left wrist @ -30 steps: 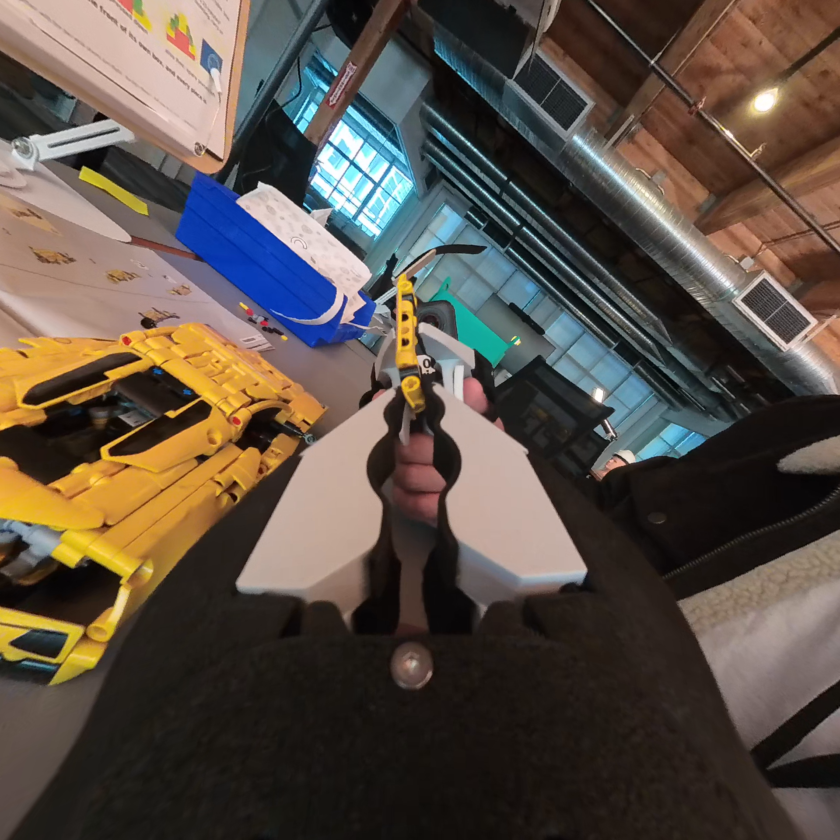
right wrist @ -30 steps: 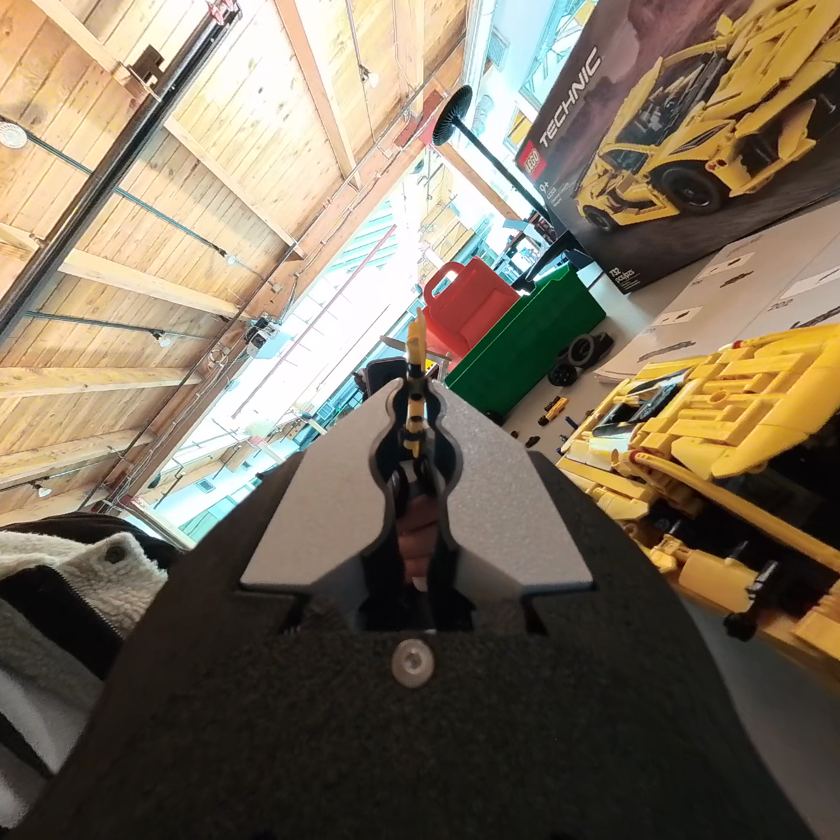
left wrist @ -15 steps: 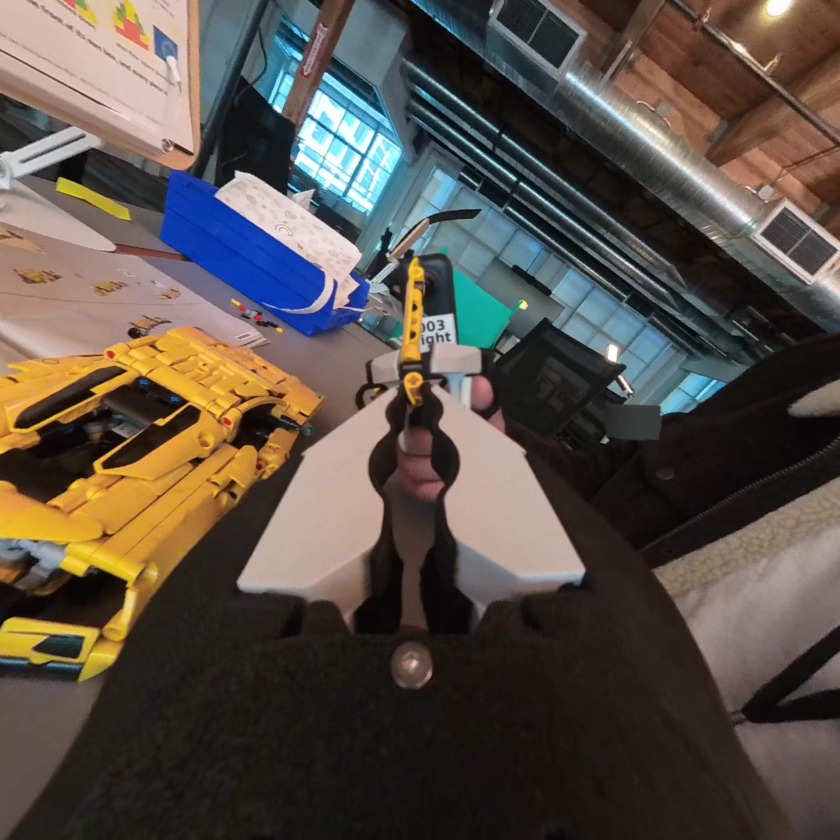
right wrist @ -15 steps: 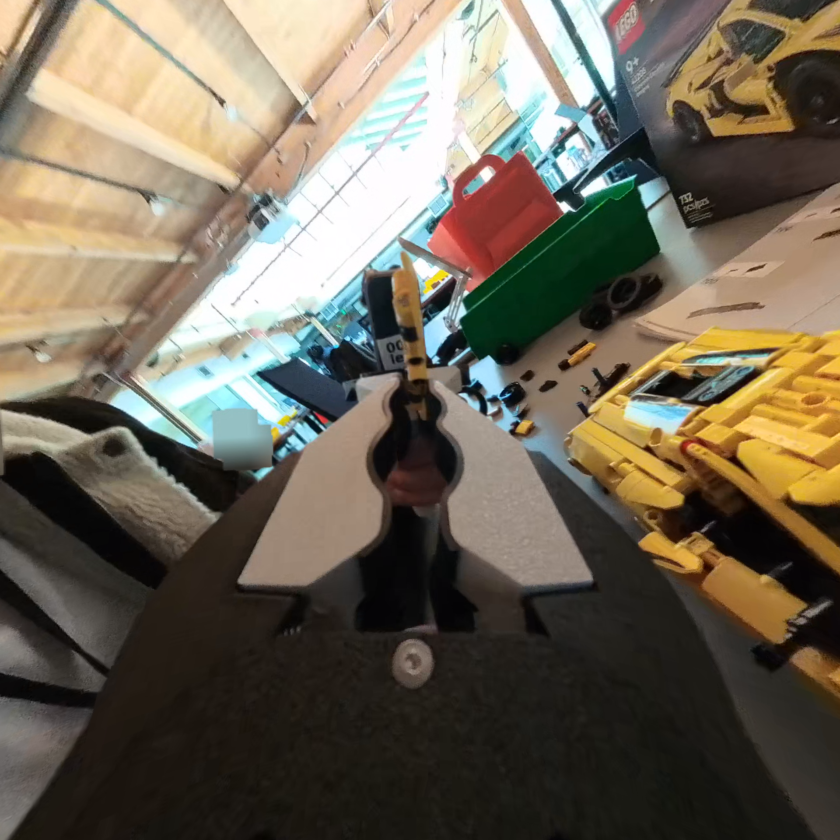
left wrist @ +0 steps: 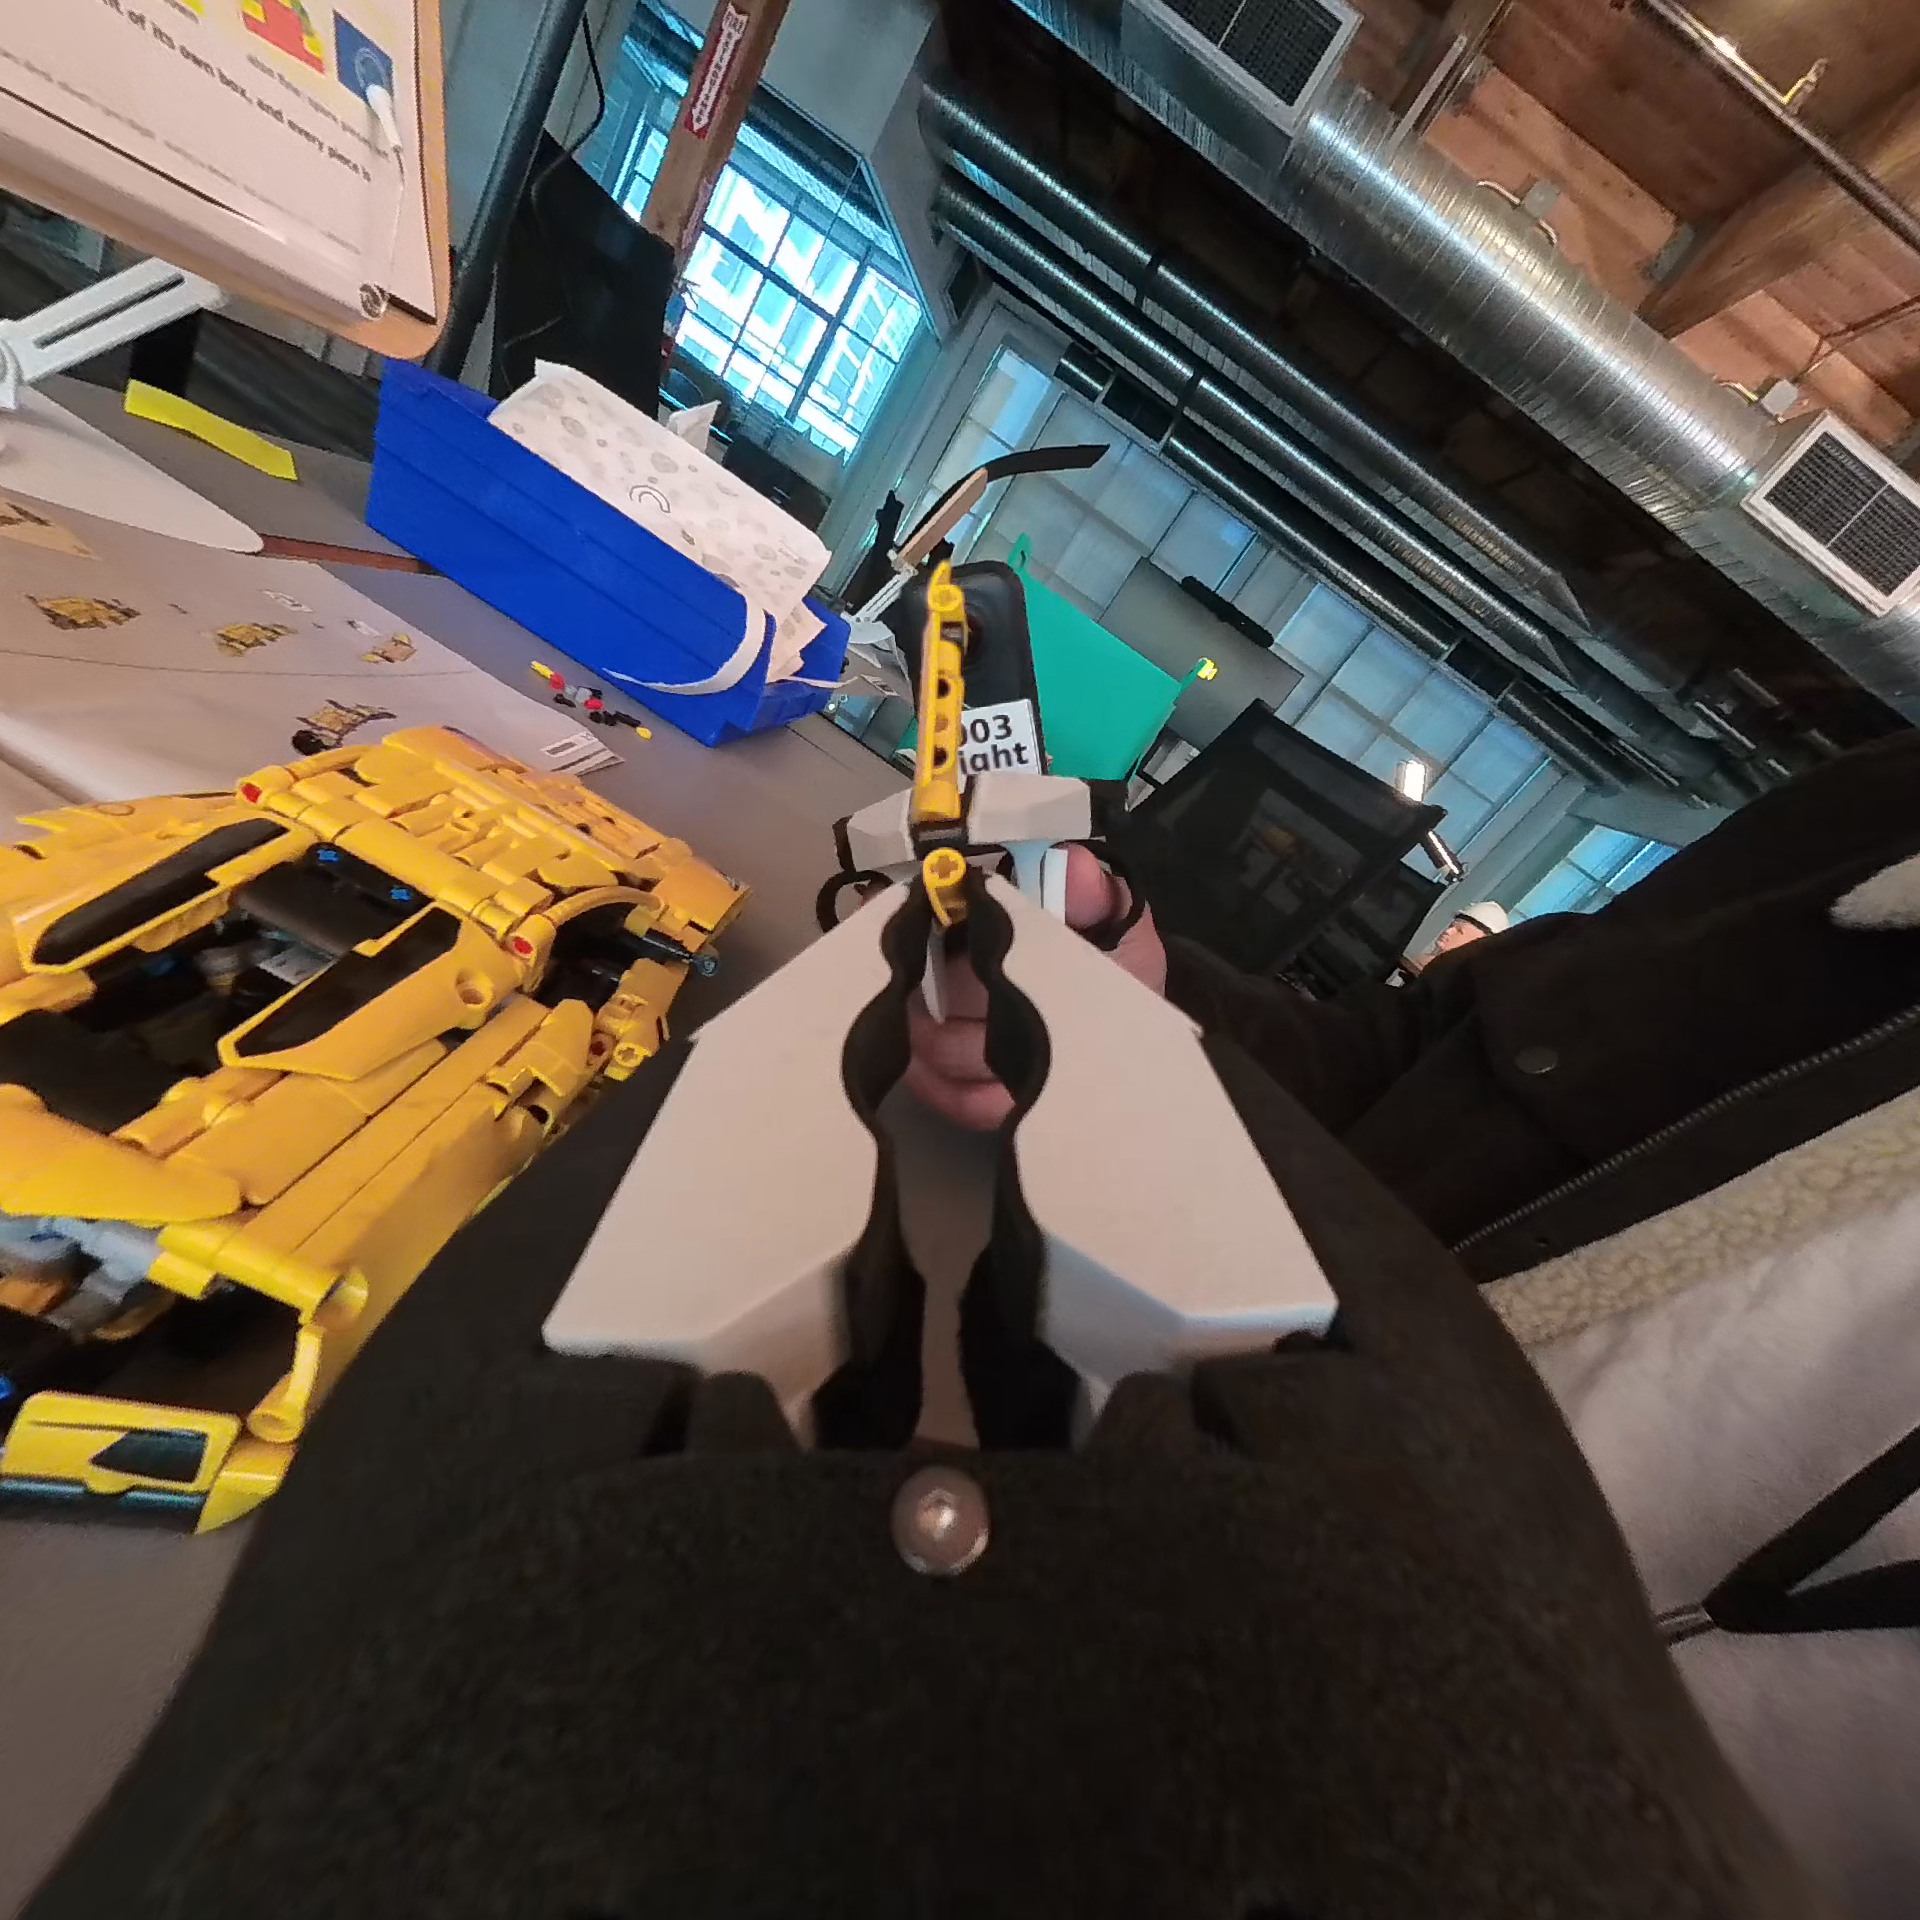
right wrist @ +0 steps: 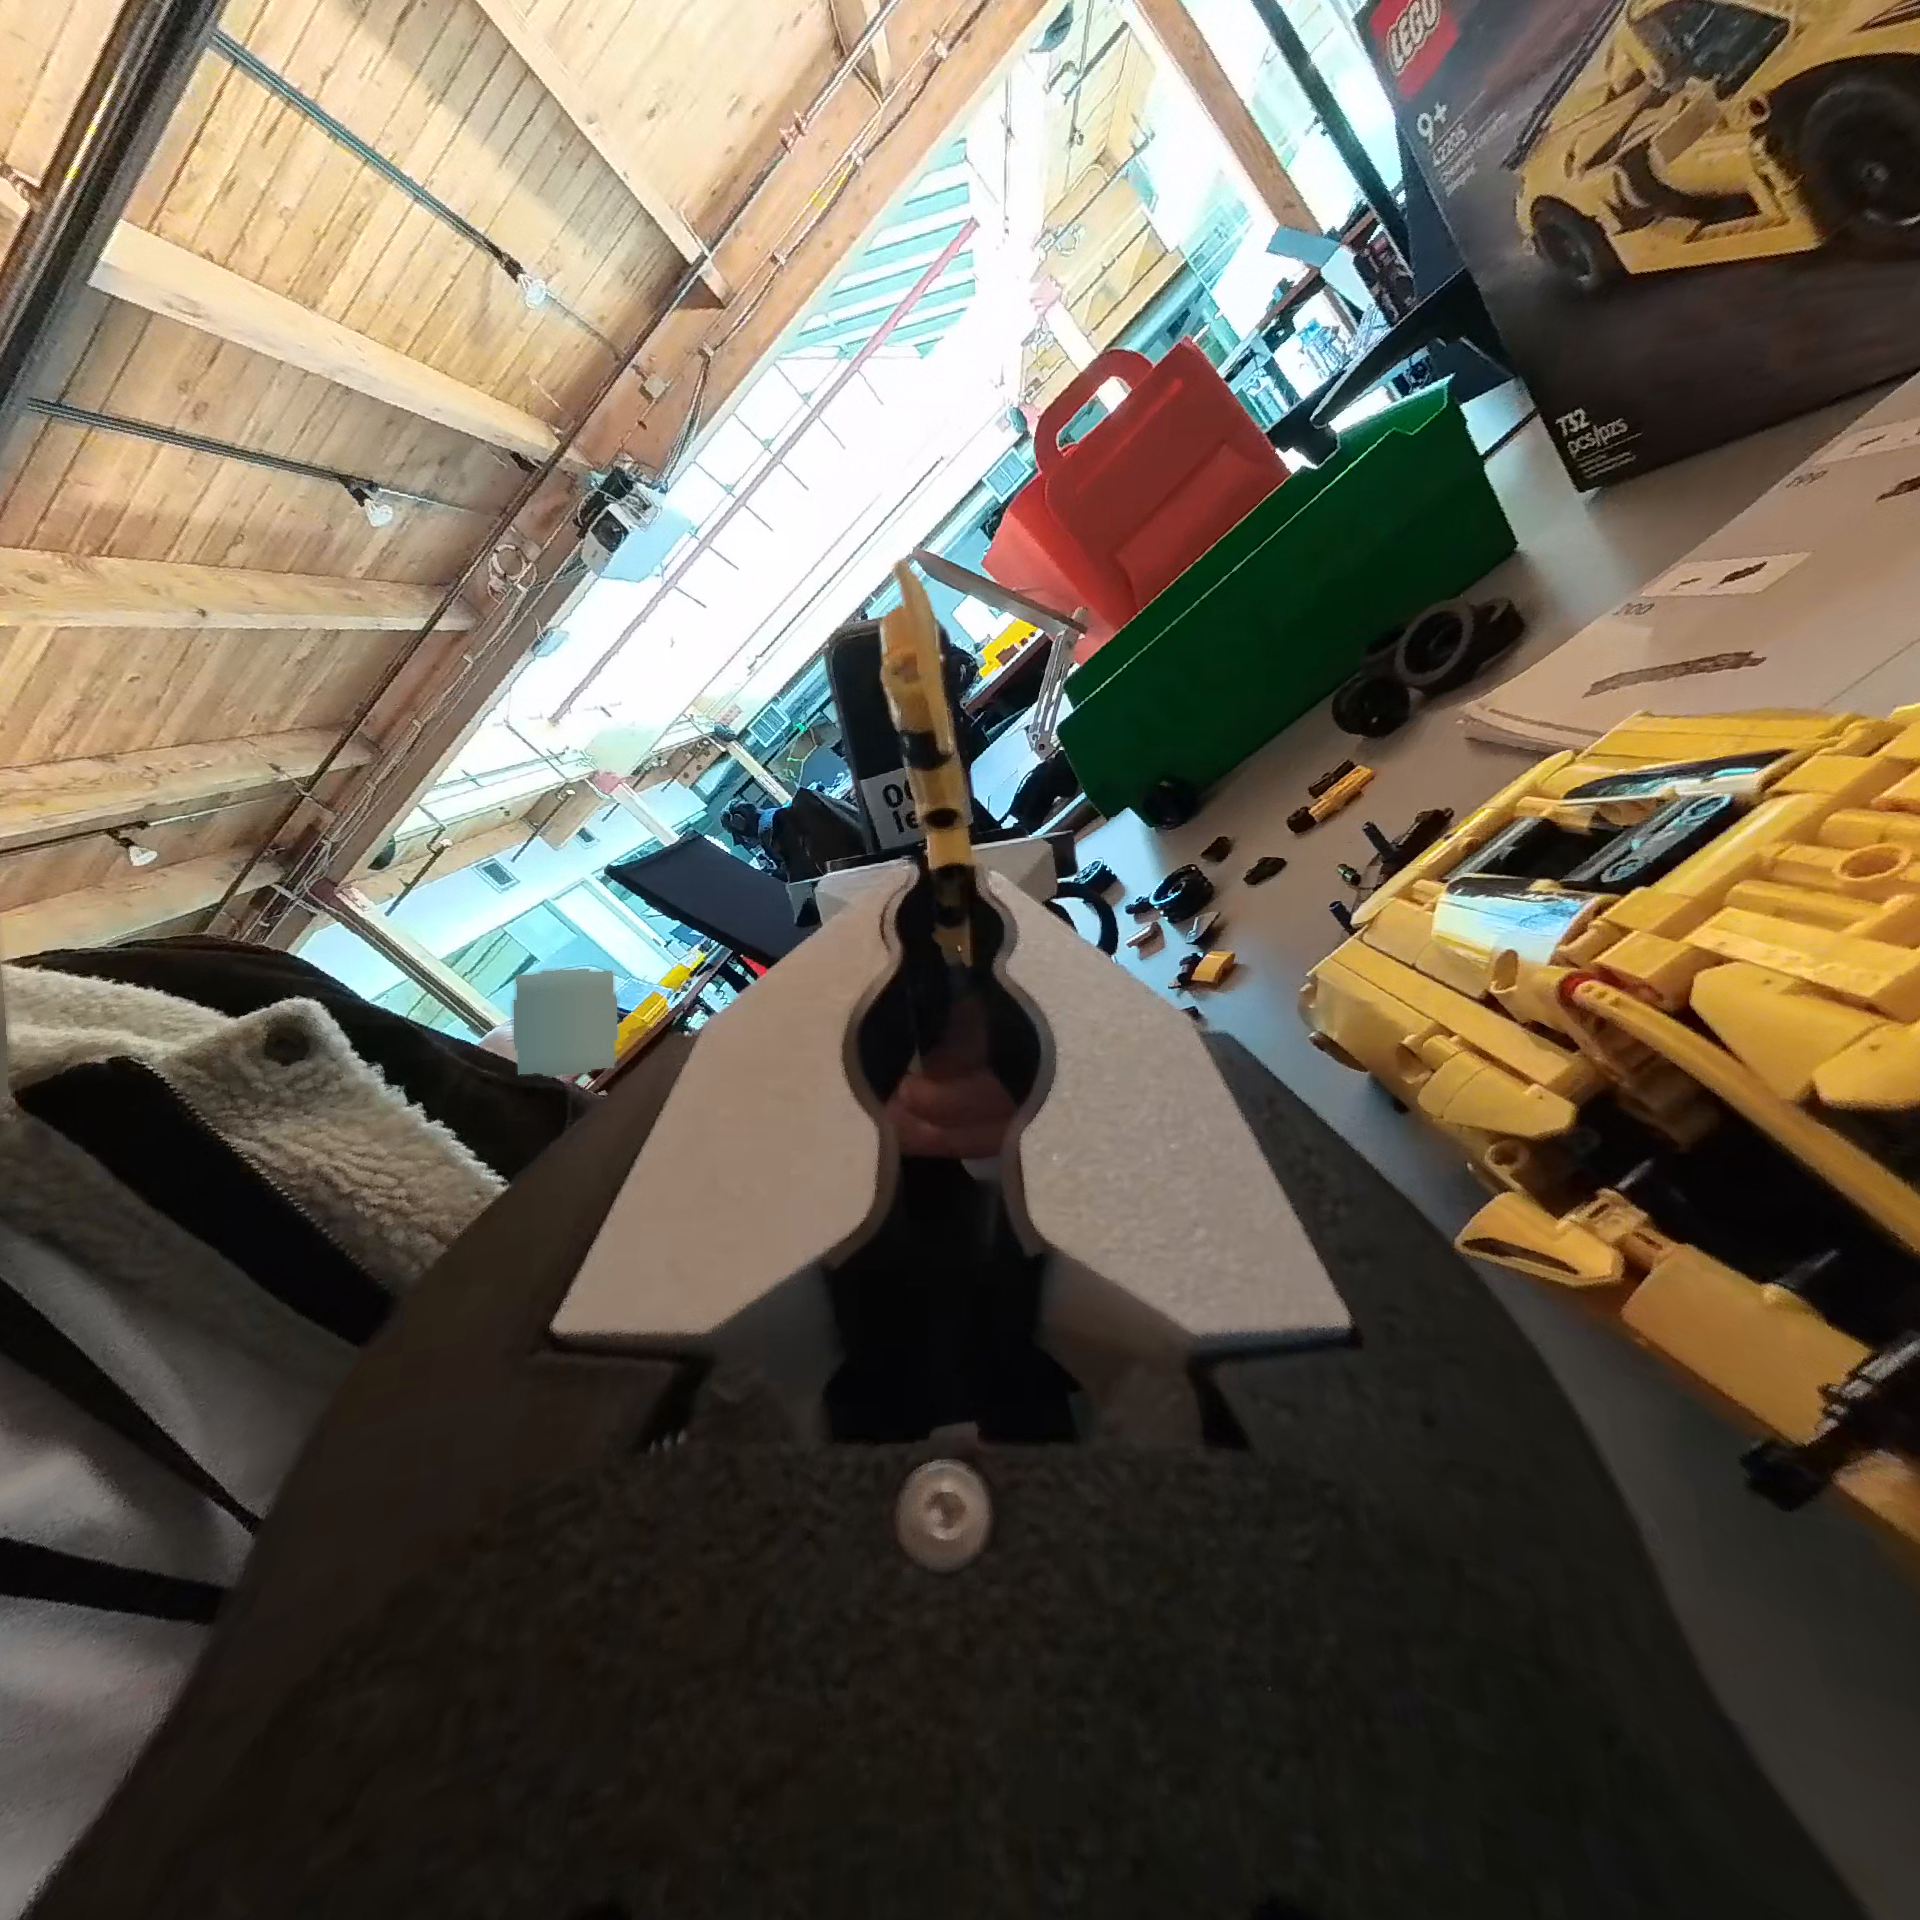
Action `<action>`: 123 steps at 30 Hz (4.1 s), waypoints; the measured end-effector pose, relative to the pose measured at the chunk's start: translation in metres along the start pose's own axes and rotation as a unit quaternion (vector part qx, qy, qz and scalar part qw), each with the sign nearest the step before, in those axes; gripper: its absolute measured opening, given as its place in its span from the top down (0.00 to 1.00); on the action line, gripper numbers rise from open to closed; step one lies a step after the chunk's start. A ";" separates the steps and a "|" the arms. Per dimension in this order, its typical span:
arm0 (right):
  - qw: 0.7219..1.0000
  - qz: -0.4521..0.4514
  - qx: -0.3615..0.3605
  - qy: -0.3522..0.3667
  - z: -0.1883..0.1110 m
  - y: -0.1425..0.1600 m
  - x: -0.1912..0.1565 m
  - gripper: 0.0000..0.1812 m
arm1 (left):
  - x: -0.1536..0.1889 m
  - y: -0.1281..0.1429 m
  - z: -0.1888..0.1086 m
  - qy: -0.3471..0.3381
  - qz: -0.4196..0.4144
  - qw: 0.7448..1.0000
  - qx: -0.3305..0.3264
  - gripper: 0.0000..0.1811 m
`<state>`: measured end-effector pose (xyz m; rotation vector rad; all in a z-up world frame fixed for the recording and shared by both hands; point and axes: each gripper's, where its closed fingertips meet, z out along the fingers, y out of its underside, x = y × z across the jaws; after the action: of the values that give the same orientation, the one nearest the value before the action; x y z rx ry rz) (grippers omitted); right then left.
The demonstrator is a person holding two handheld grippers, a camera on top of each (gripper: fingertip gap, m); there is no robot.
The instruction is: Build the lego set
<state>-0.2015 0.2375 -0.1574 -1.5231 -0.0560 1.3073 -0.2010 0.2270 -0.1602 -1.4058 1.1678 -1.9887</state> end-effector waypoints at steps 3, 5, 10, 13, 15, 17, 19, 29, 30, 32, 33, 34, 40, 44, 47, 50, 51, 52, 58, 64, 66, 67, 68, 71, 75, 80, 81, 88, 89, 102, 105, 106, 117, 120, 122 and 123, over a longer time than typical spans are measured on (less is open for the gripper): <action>1.000 0.003 -0.003 -0.007 -0.001 0.000 -0.002 0.97 | 0.003 0.000 0.000 0.010 -0.004 1.000 -0.001 0.96; 1.000 0.003 -0.002 -0.012 -0.001 0.000 -0.004 0.97 | 0.004 0.000 0.000 0.015 -0.006 1.000 0.000 0.96; 1.000 0.000 0.022 -0.010 -0.005 -0.009 -0.005 0.96 | 0.006 0.001 -0.002 0.022 -0.006 1.000 -0.006 0.96; 0.990 0.017 0.142 0.006 -0.054 -0.065 0.008 0.97 | 0.004 0.001 -0.012 0.017 -0.005 1.000 0.002 0.96; 0.995 -0.035 0.095 0.019 -0.049 -0.051 -0.004 0.97 | 0.001 0.003 -0.010 0.014 -0.006 1.000 -0.011 0.96; 0.999 -0.035 0.032 0.007 -0.032 -0.029 -0.007 0.96 | 0.001 0.019 -0.004 0.007 0.027 0.997 -0.070 0.97; 0.996 -0.082 -0.040 0.018 -0.019 -0.006 -0.008 0.96 | 0.002 0.041 0.000 -0.003 0.073 0.988 -0.137 0.96; 0.969 -0.140 -0.197 0.050 -0.014 0.043 0.004 0.96 | -0.010 0.063 0.002 -0.044 0.132 0.970 -0.198 0.96; 0.966 -0.149 -0.204 0.057 -0.015 0.045 0.007 0.96 | -0.011 0.065 0.002 -0.048 0.141 0.967 -0.205 0.96; 0.962 -0.159 -0.210 0.070 -0.017 0.045 0.012 0.96 | -0.010 0.068 0.003 -0.048 0.157 0.963 -0.213 0.96; 0.963 -0.159 -0.205 0.069 -0.017 0.043 0.011 0.96 | -0.011 0.070 0.003 -0.053 0.165 0.960 -0.218 0.96; 0.965 -0.156 -0.204 0.061 -0.017 0.043 0.008 0.96 | -0.012 0.071 0.003 -0.056 0.169 0.959 -0.222 0.96; 0.949 -0.178 -0.252 0.074 -0.021 0.057 0.016 0.96 | -0.014 0.080 0.002 -0.063 0.189 0.948 -0.247 0.96; 0.939 -0.191 -0.276 0.077 -0.024 0.063 0.019 0.96 | -0.016 0.088 0.002 -0.067 0.212 0.937 -0.270 0.96; 0.929 -0.210 -0.296 0.076 -0.026 0.069 0.020 0.96 | -0.017 0.093 0.001 -0.067 0.233 0.926 -0.288 0.97; 0.927 -0.209 -0.303 0.068 -0.027 0.071 0.018 0.96 | -0.015 0.095 0.001 -0.061 0.240 0.924 -0.293 0.97; 0.925 -0.210 -0.311 0.066 -0.028 0.073 0.018 0.96 | -0.014 0.098 0.001 -0.058 0.243 0.921 -0.299 0.97; 0.921 -0.214 -0.319 0.066 -0.029 0.076 0.018 0.96 | -0.014 0.101 0.000 -0.055 0.245 0.918 -0.307 0.97; 0.911 -0.211 -0.352 0.041 -0.034 0.089 0.013 0.96 | -0.006 0.111 -0.001 -0.021 0.228 0.917 -0.327 0.97; 0.909 -0.213 -0.355 0.044 -0.033 0.091 0.013 0.96 | -0.005 0.112 -0.003 -0.014 0.208 0.920 -0.332 0.97; 0.908 -0.205 -0.362 0.047 -0.034 0.094 0.016 0.96 | -0.007 0.114 -0.003 -0.021 0.219 0.915 -0.339 0.97; 0.910 -0.205 -0.357 0.046 -0.034 0.092 0.016 0.96 | -0.007 0.113 -0.003 -0.021 0.219 0.916 -0.334 0.97; 0.915 -0.200 -0.347 0.042 -0.033 0.089 0.013 0.96 | -0.005 0.109 -0.001 -0.016 0.213 0.921 -0.325 0.97; 0.944 -0.166 -0.284 0.019 -0.027 0.069 0.003 0.96 | 0.003 0.088 0.003 -0.003 0.184 0.947 -0.263 0.97; 0.961 -0.136 -0.239 0.005 -0.026 0.053 -0.002 0.96 | 0.006 0.073 0.004 0.000 0.163 0.962 -0.217 0.96; 0.968 -0.121 -0.222 0.001 -0.026 0.047 -0.002 0.96 | 0.007 0.066 0.004 0.000 0.153 0.968 -0.198 0.96; 0.969 -0.114 -0.217 -0.003 -0.026 0.046 -0.003 0.96 | 0.008 0.064 0.003 0.003 0.151 0.970 -0.192 0.96; 0.981 -0.085 -0.173 -0.029 -0.024 0.035 -0.011 0.96 | 0.015 0.049 0.003 0.010 0.157 0.976 -0.151 0.96; 0.984 -0.080 -0.156 -0.034 -0.022 0.031 -0.013 0.96 | 0.016 0.045 0.003 0.013 0.149 0.979 -0.138 0.97; 0.981 -0.106 -0.160 -0.009 -0.018 0.035 -0.008 0.96 | 0.011 0.048 0.002 0.011 0.112 0.983 -0.145 0.97; 0.982 -0.101 -0.160 -0.011 -0.019 0.035 -0.007 0.96 | 0.011 0.047 0.002 0.013 0.099 0.985 -0.141 0.97; 0.982 -0.101 -0.157 -0.011 -0.019 0.034 -0.007 0.96 | 0.011 0.046 0.002 0.017 0.089 0.986 -0.138 0.97; 0.982 -0.098 -0.160 -0.016 -0.016 0.037 -0.008 0.96 | 0.013 0.043 0.001 0.057 -0.015 0.991 -0.118 0.98; 0.983 -0.091 -0.159 -0.020 -0.015 0.037 -0.009 0.96 | 0.014 0.045 0.002 0.054 -0.002 0.991 -0.123 0.98; 0.982 -0.093 -0.161 -0.019 -0.014 0.039 -0.008 0.96 | 0.014 0.046 0.002 0.056 -0.004 0.990 -0.126 0.98; 0.982 -0.094 -0.163 -0.021 -0.014 0.040 -0.008 0.96 | 0.015 0.046 0.003 0.056 0.000 0.990 -0.127 0.98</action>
<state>-0.2172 0.2064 -0.1826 -1.7183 -0.4504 1.2190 -0.2092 0.1896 -0.1897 -1.4260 1.5156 -1.9961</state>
